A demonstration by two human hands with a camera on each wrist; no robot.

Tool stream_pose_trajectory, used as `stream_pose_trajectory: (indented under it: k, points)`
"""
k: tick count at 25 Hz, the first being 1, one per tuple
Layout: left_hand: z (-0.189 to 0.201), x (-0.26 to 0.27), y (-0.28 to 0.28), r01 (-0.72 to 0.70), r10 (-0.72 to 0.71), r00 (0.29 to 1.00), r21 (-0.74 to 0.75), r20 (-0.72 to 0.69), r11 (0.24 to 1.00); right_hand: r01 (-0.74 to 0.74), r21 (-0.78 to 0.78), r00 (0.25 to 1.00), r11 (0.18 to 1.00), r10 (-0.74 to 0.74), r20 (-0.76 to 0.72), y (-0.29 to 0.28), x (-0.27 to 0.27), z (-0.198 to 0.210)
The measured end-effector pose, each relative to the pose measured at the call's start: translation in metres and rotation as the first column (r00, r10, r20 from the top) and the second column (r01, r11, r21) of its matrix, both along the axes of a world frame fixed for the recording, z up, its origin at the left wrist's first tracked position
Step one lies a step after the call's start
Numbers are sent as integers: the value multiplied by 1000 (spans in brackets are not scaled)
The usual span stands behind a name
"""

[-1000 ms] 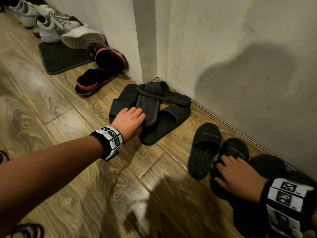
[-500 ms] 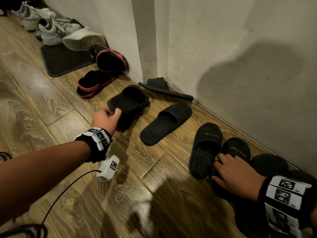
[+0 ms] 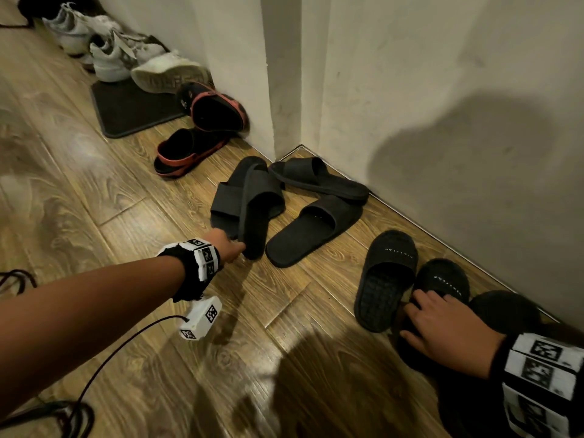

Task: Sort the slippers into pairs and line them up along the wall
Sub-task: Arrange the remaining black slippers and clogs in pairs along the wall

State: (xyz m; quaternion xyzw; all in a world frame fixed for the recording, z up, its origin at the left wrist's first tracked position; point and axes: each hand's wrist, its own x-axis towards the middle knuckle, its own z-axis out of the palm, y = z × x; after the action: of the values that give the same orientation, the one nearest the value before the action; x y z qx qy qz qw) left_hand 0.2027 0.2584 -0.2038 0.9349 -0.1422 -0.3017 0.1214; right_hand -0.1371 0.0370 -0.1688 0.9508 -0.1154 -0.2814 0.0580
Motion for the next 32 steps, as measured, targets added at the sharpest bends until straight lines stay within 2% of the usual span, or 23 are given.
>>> stream_pose_trajectory:
  k: [5, 10, 12, 16, 18, 21, 26, 30, 32]
  points:
    - [14, -7, -18, 265, -282, 943, 112, 176, 958, 9, 15, 1000, 1000, -9, -11, 0, -3, 0]
    - [1, -37, -48, 601, -644, 723, 231, 251, 765, 8, 23, 1000, 1000, -8, -25, -1, -4, -4]
    - [-11, -46, -60, 651, -699, 676, 254, 235, 715, 11, 39, 1000, 999, -10, -27, -2, -6, -6]
    - [-25, -54, -79, 676, -749, 599, 323, 282, 662, 29, 79, 999, 996, -26, -32, -5, -11, -14]
    - [-29, -53, -88, 672, -739, 607, 307, 293, 674, 44, 100, 998, 994, -40, -40, -7, -11, -18]
    - [-35, -50, -96, 647, -703, 667, 275, 246, 711, 57, 116, 998, 992, -52, -44, -10, -10, -24]
    - [-45, -56, -99, 593, -677, 694, 340, 244, 730, 78, 135, 997, 988, -75, -26, -18, -5, -33]
    - [-49, -55, -93, 526, -607, 784, 383, 128, 760, 59, 182, 997, 981, -67, 40, -29, 13, -32]
    - [-49, -54, -85, 525, -610, 785, 408, 108, 747, 52, 217, 994, 975, -71, 82, -33, 31, -28]
